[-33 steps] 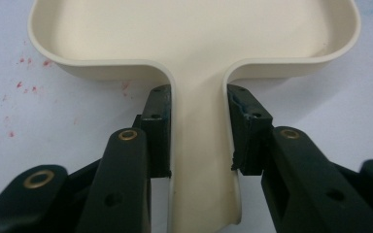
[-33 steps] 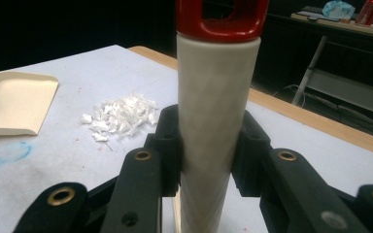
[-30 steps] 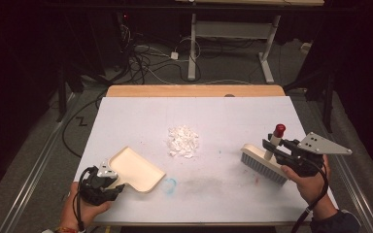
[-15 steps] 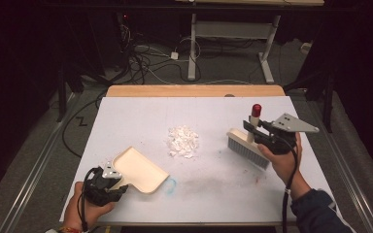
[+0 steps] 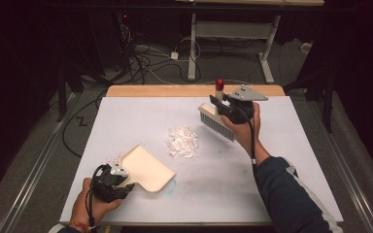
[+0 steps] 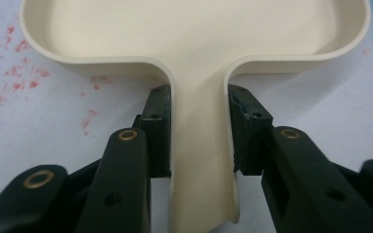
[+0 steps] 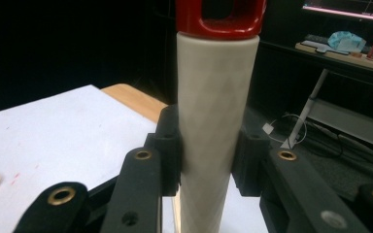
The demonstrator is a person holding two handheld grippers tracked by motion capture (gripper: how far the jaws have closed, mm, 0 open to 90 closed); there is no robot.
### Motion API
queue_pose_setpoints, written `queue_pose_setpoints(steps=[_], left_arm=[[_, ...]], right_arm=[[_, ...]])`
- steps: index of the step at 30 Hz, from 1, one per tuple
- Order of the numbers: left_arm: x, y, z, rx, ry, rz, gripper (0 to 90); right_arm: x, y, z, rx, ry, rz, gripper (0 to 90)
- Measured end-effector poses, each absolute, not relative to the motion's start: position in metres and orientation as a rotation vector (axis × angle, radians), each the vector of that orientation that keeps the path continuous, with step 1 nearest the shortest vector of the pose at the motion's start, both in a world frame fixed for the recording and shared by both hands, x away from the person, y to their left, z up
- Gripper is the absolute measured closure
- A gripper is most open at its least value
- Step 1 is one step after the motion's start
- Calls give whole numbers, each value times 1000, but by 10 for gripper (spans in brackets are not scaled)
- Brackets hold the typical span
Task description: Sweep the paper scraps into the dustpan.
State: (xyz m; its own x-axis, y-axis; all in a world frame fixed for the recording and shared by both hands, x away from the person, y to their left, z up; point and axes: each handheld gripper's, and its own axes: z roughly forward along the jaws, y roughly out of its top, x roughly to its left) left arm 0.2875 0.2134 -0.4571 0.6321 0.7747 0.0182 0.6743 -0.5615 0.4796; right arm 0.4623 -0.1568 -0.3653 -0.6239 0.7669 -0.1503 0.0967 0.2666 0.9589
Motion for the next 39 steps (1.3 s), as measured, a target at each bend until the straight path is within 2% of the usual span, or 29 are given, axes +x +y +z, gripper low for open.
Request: queue_pose_setpoints(steps=[7, 13, 27, 39], left_arm=[[293, 209, -460, 2430, 1140, 303, 632], [295, 210, -465, 2415, 1157, 273, 632], [301, 202, -466, 2424, 1152, 319, 631], [316, 188, -464, 2451, 1142, 291, 631]], right_arm=[[487, -124, -374, 805, 1895, 1424, 699], [493, -99, -390, 778, 1933, 1410, 700], [467, -81, -397, 704, 2066, 1557, 685], [449, -72, -399, 699, 2071, 1596, 681]])
